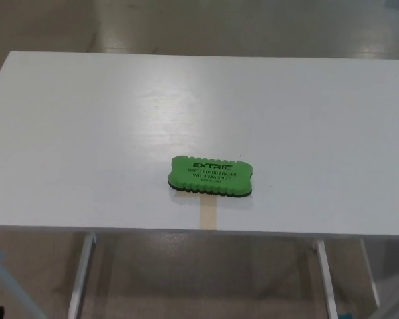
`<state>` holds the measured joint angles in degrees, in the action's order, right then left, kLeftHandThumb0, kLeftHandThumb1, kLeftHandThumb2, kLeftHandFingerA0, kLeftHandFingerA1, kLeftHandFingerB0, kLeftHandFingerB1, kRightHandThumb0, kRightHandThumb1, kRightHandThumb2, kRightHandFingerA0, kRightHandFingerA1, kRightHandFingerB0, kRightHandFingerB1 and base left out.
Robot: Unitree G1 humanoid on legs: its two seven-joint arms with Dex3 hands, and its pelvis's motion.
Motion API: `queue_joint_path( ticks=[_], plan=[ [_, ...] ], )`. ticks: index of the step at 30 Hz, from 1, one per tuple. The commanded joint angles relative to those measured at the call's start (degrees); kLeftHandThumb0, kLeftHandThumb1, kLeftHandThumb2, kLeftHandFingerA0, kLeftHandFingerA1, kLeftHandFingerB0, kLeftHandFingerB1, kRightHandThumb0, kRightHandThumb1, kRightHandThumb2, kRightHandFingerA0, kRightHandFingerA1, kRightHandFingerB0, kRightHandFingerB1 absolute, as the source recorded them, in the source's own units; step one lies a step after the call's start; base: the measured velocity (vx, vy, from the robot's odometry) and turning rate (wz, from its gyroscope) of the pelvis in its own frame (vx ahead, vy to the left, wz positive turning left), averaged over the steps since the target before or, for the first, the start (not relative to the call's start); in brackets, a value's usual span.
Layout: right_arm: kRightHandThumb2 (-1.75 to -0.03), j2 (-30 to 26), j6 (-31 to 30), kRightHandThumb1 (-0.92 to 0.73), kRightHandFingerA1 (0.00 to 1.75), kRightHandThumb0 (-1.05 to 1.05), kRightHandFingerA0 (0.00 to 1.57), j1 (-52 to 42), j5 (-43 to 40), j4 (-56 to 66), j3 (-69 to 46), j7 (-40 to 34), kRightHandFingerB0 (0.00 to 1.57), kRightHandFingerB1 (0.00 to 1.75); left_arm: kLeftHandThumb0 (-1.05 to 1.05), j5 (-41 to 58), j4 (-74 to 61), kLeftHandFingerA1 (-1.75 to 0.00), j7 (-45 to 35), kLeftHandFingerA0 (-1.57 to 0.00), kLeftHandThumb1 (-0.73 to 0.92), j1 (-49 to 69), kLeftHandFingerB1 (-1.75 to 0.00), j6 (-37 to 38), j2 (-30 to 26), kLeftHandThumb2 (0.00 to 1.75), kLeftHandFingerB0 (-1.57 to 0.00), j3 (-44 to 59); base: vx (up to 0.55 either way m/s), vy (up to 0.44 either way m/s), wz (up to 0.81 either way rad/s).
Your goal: Use the left hand to press on the green eraser and wipe the desk from center to the left and then back to center.
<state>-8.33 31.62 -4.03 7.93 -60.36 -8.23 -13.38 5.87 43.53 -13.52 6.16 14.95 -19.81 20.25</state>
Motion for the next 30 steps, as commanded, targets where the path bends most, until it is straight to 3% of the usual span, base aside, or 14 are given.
queue_joint_path(
  ticks=[1, 11, 26, 30],
  plan=[
    [-0.90, 0.2, 6.6, -0.63, 0.62, -0.45, 0.61, 0.2, -1.1, -1.9, -0.9, -2.6, 0.38, 0.49, -0.37, 10.7, -12.9, -0.40, -37.4, -0.58, 0.67, 1.9, -0.34, -0.2, -6.8, 0.60, -0.40, -8.3, 0.00, 0.000, 0.00],
    [-0.91, -0.1, 6.2, -0.63, 0.62, -0.45, 0.61, 0.1, -1.8, -1.7, -1.1, -0.9, 0.38, 0.49, -0.33, 13.6, -23.9, -0.39, -46.4, -0.54, 0.68, 5.5, -0.34, -4.1, -9.0, 0.61, -0.36, -15.8, 0.00, 0.000, 0.00],
    [-0.90, 0.0, 6.5, -0.62, 0.62, -0.45, 0.61, 0.7, -1.6, -2.5, -1.0, -1.5, 0.38, 0.49, -0.34, 19.1, -45.1, -0.39, -47.9, -0.52, 0.68, 12.2, -0.35, -11.3, -14.5, 0.60, -0.38, -21.7, 0.00, 0.000, 0.00],
    [-0.90, -0.2, 6.2, -0.62, 0.62, -0.46, 0.61, 0.6, -1.3, -2.5, -0.9, -1.9, 0.38, 0.49, -0.33, 24.3, -55.3, -0.39, -47.5, -0.51, 0.68, 13.5, -0.38, -16.3, -17.2, 0.60, -0.40, -22.1, 0.00, 0.000, 0.00]
  ],
)
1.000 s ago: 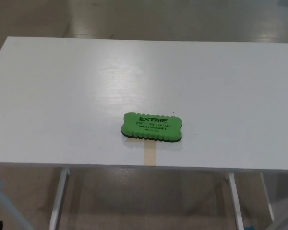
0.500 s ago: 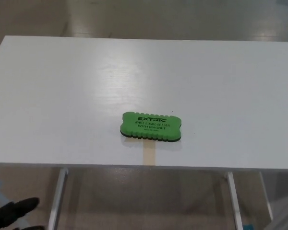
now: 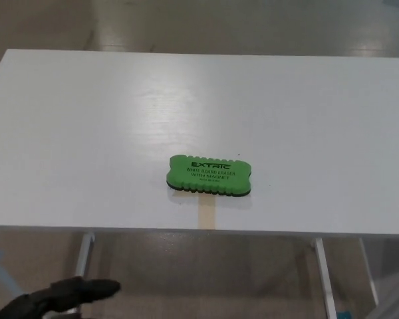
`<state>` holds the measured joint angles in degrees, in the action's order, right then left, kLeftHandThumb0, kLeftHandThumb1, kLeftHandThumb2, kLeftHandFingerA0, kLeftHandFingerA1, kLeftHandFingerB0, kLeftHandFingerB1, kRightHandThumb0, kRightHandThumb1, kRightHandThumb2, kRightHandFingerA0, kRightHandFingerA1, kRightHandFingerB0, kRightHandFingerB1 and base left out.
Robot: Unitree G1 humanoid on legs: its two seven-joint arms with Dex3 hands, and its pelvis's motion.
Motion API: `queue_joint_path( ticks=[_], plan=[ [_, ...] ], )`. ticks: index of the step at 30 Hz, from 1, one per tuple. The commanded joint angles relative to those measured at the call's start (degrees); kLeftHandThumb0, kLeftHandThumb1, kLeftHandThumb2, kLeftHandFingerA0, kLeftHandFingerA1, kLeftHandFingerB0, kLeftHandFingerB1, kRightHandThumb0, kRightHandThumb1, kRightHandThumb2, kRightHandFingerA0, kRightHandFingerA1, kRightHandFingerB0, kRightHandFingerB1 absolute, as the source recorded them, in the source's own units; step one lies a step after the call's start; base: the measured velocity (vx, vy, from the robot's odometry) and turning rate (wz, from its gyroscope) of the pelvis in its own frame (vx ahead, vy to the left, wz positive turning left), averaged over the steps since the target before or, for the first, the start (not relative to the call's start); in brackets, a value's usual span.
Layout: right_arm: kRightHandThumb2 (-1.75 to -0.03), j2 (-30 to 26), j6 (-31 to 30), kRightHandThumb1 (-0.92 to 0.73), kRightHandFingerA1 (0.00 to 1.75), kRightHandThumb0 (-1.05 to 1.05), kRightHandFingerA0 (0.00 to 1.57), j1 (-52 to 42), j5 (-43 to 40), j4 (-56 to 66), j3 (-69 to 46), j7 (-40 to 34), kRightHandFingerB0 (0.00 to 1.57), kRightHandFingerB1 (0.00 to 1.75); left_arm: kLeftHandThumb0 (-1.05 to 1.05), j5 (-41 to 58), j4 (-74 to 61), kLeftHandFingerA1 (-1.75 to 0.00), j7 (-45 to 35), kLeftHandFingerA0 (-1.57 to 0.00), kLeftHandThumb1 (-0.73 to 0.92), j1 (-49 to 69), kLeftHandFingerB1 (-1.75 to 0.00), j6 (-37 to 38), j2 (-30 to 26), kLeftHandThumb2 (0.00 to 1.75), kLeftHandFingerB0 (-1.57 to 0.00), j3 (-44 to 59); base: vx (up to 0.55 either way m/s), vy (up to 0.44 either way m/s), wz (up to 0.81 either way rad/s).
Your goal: Use the left hand to press on the green eraser and wipe the desk from center to the left and then back to center.
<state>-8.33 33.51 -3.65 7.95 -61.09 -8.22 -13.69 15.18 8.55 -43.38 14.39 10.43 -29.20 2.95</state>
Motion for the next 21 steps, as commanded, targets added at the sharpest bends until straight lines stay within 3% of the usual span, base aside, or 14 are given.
queue_joint_path(
  ticks=[1, 9, 21],
  plan=[
    [-0.90, -0.2, 4.3, -0.62, 0.62, -0.46, 0.61, 0.3, -1.3, -1.9, -0.9, -1.6, 0.38, 0.49, -0.32, 16.2, -22.0, -0.39, -17.2, -0.51, 0.69, 5.1, -0.39, -12.5, -8.2, 0.60, -0.40, -4.4, 0.00, 0.000, 0.00],
    [-0.90, -0.3, 4.8, -0.63, 0.61, -0.46, 0.61, -0.4, -1.1, -2.0, -0.6, -1.2, 0.37, 0.49, -0.32, 23.7, -33.7, -0.41, -8.5, -0.54, 0.68, -4.4, -0.41, -17.3, -7.2, 0.60, -0.42, -0.4, 0.00, 0.000, 0.00],
    [-0.91, -0.6, 4.6, -0.63, 0.62, -0.46, 0.62, -0.1, -0.4, -2.3, 0.3, -1.1, 0.38, 0.49, -0.35, 19.5, -31.0, -0.41, -0.5, -0.56, 0.66, -27.0, -0.36, -26.5, -4.5, 0.60, -0.49, -2.7, 0.00, 0.000, 0.00]
  ],
)
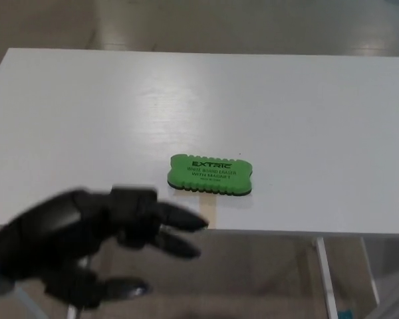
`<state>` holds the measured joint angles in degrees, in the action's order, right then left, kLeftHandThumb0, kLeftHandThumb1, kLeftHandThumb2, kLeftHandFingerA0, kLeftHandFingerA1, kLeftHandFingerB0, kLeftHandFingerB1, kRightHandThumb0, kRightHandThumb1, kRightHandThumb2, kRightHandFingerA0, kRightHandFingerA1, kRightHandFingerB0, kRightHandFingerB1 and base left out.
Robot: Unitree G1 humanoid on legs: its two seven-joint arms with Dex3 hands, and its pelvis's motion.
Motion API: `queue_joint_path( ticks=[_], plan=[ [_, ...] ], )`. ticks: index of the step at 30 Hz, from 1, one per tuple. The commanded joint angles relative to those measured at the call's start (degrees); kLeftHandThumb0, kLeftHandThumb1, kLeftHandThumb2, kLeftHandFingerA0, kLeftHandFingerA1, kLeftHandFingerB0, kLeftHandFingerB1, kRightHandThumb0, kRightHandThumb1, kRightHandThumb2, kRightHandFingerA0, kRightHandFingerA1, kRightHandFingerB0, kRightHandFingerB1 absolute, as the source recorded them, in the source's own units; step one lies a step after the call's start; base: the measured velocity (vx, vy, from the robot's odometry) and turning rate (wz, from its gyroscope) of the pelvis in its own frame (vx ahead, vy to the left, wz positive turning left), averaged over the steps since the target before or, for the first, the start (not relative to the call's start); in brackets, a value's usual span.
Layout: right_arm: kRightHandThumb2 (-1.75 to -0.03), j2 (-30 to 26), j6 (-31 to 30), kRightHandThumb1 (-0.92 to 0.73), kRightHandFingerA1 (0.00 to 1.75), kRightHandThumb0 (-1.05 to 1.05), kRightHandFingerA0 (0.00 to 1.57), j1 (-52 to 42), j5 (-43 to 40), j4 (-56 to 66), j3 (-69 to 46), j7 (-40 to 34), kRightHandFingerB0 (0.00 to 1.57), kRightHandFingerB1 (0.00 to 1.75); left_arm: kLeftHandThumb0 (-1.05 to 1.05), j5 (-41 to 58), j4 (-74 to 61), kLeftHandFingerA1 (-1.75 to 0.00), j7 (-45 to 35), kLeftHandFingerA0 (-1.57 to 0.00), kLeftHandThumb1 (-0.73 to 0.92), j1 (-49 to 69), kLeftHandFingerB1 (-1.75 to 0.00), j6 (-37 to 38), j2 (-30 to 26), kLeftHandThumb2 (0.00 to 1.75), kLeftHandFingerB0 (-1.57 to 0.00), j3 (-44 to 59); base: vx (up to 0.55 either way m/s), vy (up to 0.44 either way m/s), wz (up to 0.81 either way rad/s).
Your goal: Use the left hand to press on the green eraser and wipe the desk from center to the left and then back to center.
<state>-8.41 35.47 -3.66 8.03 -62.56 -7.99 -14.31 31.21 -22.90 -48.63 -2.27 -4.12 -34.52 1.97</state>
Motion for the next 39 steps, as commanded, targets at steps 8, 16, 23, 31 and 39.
queue_joint_path(
  ticks=[8, 16, 23, 31, 39],
  plan=[
    [-0.91, -0.6, 4.0, -0.63, 0.63, -0.45, 0.62, -0.1, -0.2, -1.1, 0.7, 0.7, 0.38, 0.49, -0.36, -8.9, 12.2, -0.40, 15.8, -0.64, 0.69, -26.5, -0.38, -15.6, 9.7, 0.61, -0.54, -8.9, 0.00, 0.000, 0.00],
    [-0.91, -0.9, 4.6, -0.63, 0.63, -0.44, 0.62, -0.4, 1.4, -0.8, 2.1, -0.7, 0.37, 0.49, -0.31, -16.7, 27.9, -0.46, 27.2, -0.84, 0.78, -35.1, -0.40, -13.6, 21.3, 0.64, -0.68, -11.6, 0.00, 0.000, 0.00],
    [-0.91, -0.7, 5.2, -0.63, 0.63, -0.45, 0.62, -0.9, 0.3, -0.6, 2.1, 0.5, 0.37, 0.49, -0.19, -22.0, 44.9, -0.48, 32.5, -0.92, 0.82, -43.2, -0.44, -8.9, 27.2, 0.65, -0.80, -13.1, 0.00, 0.000, 0.00],
    [-0.91, -0.6, 5.5, -0.63, 0.63, -0.45, 0.62, -0.8, 0.0, -0.6, 2.2, 0.6, 0.38, 0.49, -0.20, -21.4, 56.8, -0.48, 37.1, -0.97, 0.82, -48.2, -0.51, -7.6, 32.2, 0.66, -0.93, -10.1, 0.00, 0.000, 0.00],
    [-0.91, -1.0, 5.6, -0.63, 0.62, -0.47, 0.61, -1.5, -1.4, -0.3, 2.0, 3.4, 0.37, 0.49, -0.19, -22.6, 65.6, -0.50, 43.0, -1.01, 0.81, -47.5, -0.56, -5.0, 33.8, 0.67, -0.96, -6.1, 0.00, 0.000, 0.00]
  ],
)
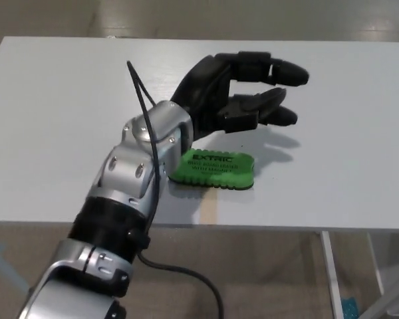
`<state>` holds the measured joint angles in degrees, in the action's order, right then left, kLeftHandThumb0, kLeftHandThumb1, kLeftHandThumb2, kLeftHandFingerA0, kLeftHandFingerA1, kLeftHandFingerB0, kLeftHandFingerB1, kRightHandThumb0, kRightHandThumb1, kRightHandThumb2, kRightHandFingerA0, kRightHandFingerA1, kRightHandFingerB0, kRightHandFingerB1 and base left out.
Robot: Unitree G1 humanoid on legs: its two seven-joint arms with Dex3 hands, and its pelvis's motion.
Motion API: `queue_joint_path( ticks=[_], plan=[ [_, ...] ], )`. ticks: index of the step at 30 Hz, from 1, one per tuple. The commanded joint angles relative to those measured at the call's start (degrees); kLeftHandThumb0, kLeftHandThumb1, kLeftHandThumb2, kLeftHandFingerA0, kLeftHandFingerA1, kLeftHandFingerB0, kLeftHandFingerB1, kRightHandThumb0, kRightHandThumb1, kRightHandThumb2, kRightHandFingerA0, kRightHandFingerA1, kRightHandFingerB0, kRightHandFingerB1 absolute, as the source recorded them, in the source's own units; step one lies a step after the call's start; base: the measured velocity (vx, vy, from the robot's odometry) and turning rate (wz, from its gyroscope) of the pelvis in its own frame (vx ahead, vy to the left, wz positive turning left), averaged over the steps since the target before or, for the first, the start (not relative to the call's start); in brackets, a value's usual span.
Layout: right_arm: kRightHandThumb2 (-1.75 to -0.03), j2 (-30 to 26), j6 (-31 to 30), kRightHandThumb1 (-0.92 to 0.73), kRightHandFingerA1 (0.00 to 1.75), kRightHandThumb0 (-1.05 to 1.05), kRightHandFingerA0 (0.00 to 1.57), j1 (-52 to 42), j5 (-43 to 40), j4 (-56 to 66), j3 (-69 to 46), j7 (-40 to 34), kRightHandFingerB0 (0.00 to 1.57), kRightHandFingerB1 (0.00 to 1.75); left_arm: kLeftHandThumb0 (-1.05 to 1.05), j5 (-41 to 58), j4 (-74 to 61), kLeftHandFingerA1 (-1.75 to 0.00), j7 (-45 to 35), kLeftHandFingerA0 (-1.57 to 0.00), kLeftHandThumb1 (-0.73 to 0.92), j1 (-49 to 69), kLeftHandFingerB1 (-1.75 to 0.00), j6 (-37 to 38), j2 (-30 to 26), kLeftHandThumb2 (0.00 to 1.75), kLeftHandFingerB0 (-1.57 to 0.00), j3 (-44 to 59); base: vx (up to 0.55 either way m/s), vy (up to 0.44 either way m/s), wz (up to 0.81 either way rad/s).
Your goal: Use the left hand to press on the green eraser and wipe the desk from center to the left and then back to center.
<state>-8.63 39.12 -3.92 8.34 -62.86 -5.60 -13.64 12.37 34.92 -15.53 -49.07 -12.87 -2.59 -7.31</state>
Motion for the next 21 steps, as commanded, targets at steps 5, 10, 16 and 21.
queue_joint_path(
  ticks=[5, 10, 16, 21],
  plan=[
    [-0.91, -0.5, 2.1, -0.64, 0.62, -0.47, 0.59, -1.7, -1.8, 0.2, -0.4, 2.7, 0.37, 0.49, -0.22, -5.4, 11.9, -0.49, 11.5, -1.00, 0.82, -0.6, -0.54, 3.3, 0.9, 0.68, -0.96, 4.4, 0.00, 0.000, 0.00],
    [-0.92, -0.4, 1.8, -0.64, 0.62, -0.47, 0.59, -2.1, -1.6, 0.4, -0.4, 2.4, 0.37, 0.49, -0.22, -7.0, 16.1, -0.49, 11.8, -1.00, 0.82, -0.4, -0.53, 5.2, -0.3, 0.68, -0.96, 5.2, 0.00, 0.000, 0.00],
    [-0.92, -0.2, 2.7, -0.64, 0.63, -0.47, 0.60, -2.2, -1.9, -0.2, -0.6, 2.7, 0.37, 0.49, -0.23, -7.9, 19.2, -0.48, 12.7, -0.98, 0.83, -0.5, -0.52, 6.6, -1.2, 0.67, -0.96, 6.2, 0.00, 0.000, 0.00],
    [-0.92, 0.4, 3.2, -0.63, 0.63, -0.46, 0.60, -2.1, -2.7, -0.3, -1.0, 2.9, 0.37, 0.49, -0.23, -8.7, 20.3, -0.48, 12.5, -0.98, 0.83, -0.6, -0.52, 7.9, -1.0, 0.67, -0.96, 6.3, 0.00, 0.000, 0.00]
  ],
)
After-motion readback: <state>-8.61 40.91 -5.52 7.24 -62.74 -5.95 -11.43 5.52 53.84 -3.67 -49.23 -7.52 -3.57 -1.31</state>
